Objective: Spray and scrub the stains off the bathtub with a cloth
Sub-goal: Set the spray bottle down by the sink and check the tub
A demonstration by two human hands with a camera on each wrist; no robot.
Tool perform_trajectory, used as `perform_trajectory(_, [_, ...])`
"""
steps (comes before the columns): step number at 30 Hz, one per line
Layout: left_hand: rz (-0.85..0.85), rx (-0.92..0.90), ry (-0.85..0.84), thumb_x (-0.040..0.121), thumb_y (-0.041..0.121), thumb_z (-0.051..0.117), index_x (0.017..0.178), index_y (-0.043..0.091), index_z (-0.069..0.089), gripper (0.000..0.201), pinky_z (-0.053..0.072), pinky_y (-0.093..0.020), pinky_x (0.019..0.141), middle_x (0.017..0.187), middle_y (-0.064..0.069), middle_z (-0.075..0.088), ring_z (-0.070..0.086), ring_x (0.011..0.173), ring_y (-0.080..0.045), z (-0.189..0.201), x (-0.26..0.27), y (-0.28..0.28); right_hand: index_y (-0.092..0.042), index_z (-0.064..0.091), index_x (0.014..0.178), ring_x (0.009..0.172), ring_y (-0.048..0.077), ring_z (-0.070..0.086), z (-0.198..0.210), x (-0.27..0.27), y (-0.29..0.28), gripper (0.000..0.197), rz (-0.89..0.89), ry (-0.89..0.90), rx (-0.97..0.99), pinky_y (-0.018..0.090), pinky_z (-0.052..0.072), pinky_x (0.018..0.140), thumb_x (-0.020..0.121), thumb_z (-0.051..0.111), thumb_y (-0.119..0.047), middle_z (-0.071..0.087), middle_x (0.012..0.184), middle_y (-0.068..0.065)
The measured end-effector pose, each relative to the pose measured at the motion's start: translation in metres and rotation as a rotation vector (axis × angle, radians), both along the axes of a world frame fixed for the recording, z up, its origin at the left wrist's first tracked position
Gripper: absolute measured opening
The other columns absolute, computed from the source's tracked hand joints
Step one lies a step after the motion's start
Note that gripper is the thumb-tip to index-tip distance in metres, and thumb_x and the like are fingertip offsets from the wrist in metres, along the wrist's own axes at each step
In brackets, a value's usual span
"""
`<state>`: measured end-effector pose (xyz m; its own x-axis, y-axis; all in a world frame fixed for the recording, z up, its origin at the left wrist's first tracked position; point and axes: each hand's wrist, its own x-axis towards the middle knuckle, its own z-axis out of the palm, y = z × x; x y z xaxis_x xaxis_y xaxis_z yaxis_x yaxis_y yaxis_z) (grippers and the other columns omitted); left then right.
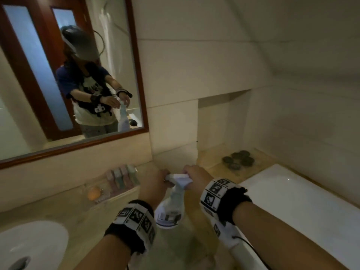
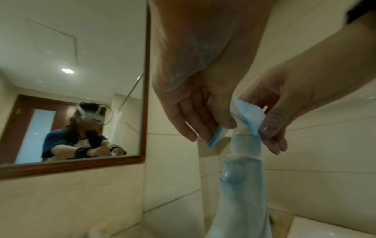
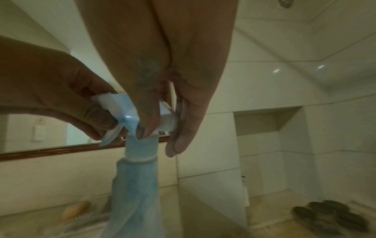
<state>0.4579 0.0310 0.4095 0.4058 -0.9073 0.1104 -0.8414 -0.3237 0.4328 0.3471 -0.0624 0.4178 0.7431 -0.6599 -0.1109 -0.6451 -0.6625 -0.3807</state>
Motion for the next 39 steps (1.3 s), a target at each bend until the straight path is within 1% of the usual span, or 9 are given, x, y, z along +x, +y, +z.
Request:
perform_trajectory(2, [-0.053, -0.028, 0.034, 0.09, 0.021, 0.056, 0.107, 0.01, 0.063, 0.021, 0.041, -0.026, 0.08, 0.101, -0.006, 0.063, 0.06, 0.102, -0.024, 0.001, -0.022, -0.015, -0.002, 0.051, 0.122, 0.112, 0.027, 0.052, -0.003, -0.03, -0.007, 0.04, -0.051, 0.036, -0.01, 0.025, 0.033, 0.075, 0.09, 0.053, -0.027, 0.052, 0.124, 0.017])
perform_trajectory(5, [-0.187, -0.008, 0.043, 0.087, 0.024, 0.058, 0.095, 0.01, 0.064, 0.017, 0.044, -0.028, 0.078, 0.098, -0.009, 0.067, 0.062, 0.095, -0.025, 0.004, -0.064, -0.041, -0.002, 0.051, 0.123, 0.115, 0.027, 0.051, -0.004, -0.087, -0.016, 0.046, -0.158, 0.022, 0.012, 0.023, 0.03, 0.077, 0.087, 0.054, -0.031, 0.051, 0.127, 0.018])
perform_trajectory(9, [-0.406, 0.04, 0.121, 0.076, 0.049, 0.046, 0.098, 0.003, 0.065, 0.054, 0.043, -0.025, 0.076, 0.102, -0.012, 0.067, 0.06, 0.091, -0.02, -0.006, -0.134, -0.071, -0.001, 0.05, 0.123, 0.115, 0.028, 0.05, 0.001, -0.175, -0.019, 0.04, -0.28, 0.115, -0.014, 0.028, 0.039, 0.087, 0.089, 0.059, -0.021, 0.052, 0.125, 0.017])
perform_trajectory(12, [-0.539, 0.0, 0.147, 0.081, 0.022, 0.065, 0.076, 0.016, 0.062, 0.008, 0.037, -0.023, 0.065, 0.073, 0.001, 0.062, 0.055, 0.076, -0.016, -0.019, -0.202, -0.082, -0.003, 0.053, 0.12, 0.111, 0.029, 0.051, -0.002, -0.246, -0.012, 0.041, -0.4, 0.156, -0.034, 0.029, 0.038, 0.087, 0.086, 0.062, -0.024, 0.052, 0.121, 0.016])
perform_trajectory(18, [-0.828, -0.037, 0.202, 0.074, 0.014, 0.074, 0.081, 0.007, 0.069, 0.011, 0.042, -0.022, 0.061, 0.072, -0.003, 0.065, 0.056, 0.066, -0.016, -0.06, -0.344, -0.077, -0.008, 0.056, 0.12, 0.109, 0.025, 0.053, -0.025, -0.39, 0.028, 0.043, -0.635, 0.247, 0.051, 0.028, 0.04, 0.085, 0.083, 0.066, -0.028, 0.057, 0.119, 0.012])
perform_trajectory(22, [-0.94, 0.115, 0.202, 0.07, 0.015, 0.075, 0.074, 0.022, 0.063, 0.014, 0.039, -0.02, 0.059, 0.063, 0.012, 0.054, 0.057, 0.071, -0.015, -0.088, -0.431, -0.064, -0.011, 0.06, 0.113, 0.104, 0.024, 0.057, -0.05, -0.471, 0.062, 0.039, -0.765, 0.307, 0.201, 0.029, 0.043, 0.081, 0.079, 0.068, -0.029, 0.061, 0.113, 0.009])
perform_trajectory(27, [-1.095, 0.303, 0.062, 0.071, 0.019, 0.075, 0.092, 0.014, 0.071, 0.022, 0.035, -0.014, 0.057, 0.072, 0.014, 0.056, 0.058, 0.081, -0.012, -0.132, -0.513, -0.039, -0.015, 0.062, 0.101, 0.099, 0.024, 0.059, -0.097, -0.549, 0.107, 0.035, -0.876, 0.305, 0.37, 0.032, 0.048, 0.081, 0.073, 0.07, -0.034, 0.062, 0.108, 0.007])
perform_trajectory(32, [-1.25, 0.446, -0.143, 0.077, 0.024, 0.066, 0.098, 0.018, 0.071, 0.023, 0.045, -0.021, 0.079, 0.1, 0.0, 0.069, 0.062, 0.099, -0.016, -0.174, -0.574, -0.01, -0.013, 0.064, 0.096, 0.091, 0.027, 0.06, -0.151, -0.603, 0.147, 0.047, -0.961, 0.262, 0.529, 0.036, 0.05, 0.082, 0.07, 0.064, -0.052, 0.062, 0.101, 0.009])
perform_trajectory(39, [-1.311, 0.541, -0.255, 0.08, 0.016, 0.057, 0.101, 0.014, 0.068, 0.024, 0.038, -0.023, 0.074, 0.096, -0.002, 0.066, 0.058, 0.106, -0.021, -0.206, -0.622, 0.02, -0.019, 0.051, 0.081, 0.087, 0.022, 0.05, -0.201, -0.65, 0.177, 0.017, -0.946, 0.239, 0.63, 0.03, 0.04, 0.073, 0.079, 0.067, -0.025, 0.052, 0.097, 0.006])
